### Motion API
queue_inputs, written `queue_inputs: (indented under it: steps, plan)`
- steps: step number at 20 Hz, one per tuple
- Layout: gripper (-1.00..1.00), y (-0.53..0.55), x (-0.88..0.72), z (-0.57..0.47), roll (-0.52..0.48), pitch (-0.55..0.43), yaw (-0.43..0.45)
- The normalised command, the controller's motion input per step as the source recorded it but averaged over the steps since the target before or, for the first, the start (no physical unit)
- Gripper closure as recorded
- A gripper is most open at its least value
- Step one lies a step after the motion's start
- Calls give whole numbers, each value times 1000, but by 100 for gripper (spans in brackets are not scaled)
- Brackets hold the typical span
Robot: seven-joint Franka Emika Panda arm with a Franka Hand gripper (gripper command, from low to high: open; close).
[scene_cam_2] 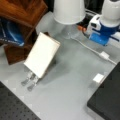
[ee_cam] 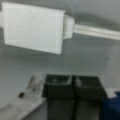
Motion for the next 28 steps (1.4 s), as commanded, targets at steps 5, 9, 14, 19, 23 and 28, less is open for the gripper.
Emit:
queue_inputs:
  steps: [5,9,14,19,23,28]
  plan:
    - [100,-195,-643,-594,54,-526,14]
    - [100,-178,-708,-596,30,-539,15]
    - [100,-105,-803,-560,-4,-552,-5]
    - [100,-80,-902,-556,-36,-607,11]
    - [100,-101,-988,-564,-63,-642,19]
    - [100,-116,-1000,-585,-54,-648,19]
